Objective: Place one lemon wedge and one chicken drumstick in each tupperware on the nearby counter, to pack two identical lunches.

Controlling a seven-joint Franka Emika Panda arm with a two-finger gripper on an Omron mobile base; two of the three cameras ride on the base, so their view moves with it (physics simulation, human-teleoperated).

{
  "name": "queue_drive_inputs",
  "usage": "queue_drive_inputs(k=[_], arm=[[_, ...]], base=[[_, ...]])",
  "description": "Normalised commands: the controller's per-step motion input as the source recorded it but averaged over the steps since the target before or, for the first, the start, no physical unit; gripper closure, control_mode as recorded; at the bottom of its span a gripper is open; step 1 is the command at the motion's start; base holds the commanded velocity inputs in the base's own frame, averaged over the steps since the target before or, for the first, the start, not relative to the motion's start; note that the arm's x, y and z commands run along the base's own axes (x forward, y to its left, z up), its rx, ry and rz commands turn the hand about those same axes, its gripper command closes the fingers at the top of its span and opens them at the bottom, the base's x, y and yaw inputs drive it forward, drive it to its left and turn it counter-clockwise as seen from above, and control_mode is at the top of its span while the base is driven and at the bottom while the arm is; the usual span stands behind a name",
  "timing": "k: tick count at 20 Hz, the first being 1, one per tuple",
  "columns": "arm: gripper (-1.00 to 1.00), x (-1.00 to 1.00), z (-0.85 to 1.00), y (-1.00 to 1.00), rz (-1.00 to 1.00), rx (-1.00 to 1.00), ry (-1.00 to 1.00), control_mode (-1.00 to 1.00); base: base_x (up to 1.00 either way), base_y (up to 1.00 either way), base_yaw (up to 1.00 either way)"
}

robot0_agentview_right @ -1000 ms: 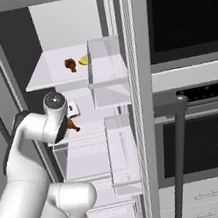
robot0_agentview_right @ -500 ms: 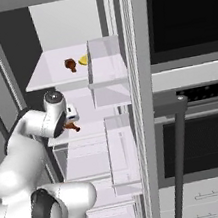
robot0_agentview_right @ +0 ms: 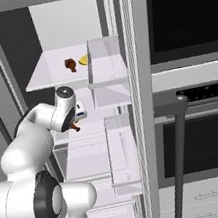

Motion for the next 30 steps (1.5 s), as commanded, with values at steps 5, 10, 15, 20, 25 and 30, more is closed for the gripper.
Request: queue_drive_inputs(k=[5,10,15,20,25,30], arm=[[-1.00,0.45,-0.14,0.08,0.00,-0.05,0.00,-1.00],[-1.00,0.34,-0.29,0.10,0.00,-0.04,0.04,-1.00],[-1.00,0.53,-0.28,0.04,0.00,-0.01,0.02,-1.00],[-1.00,0.31,-0.29,0.22,0.00,-0.01,0.06,-1.00],[-1.00,0.19,-0.20,0.33,0.01,0.00,0.09,-1.00],[-1.00,0.19,-0.20,0.04,0.02,-0.02,0.02,-1.00]], base=[[0.00,0.00,0.00],[0.00,0.00,0.00],[0.00,0.00,0.00],[0.00,0.00,0.00],[0.00,0.00,0.00],[0.00,0.00,0.00]])
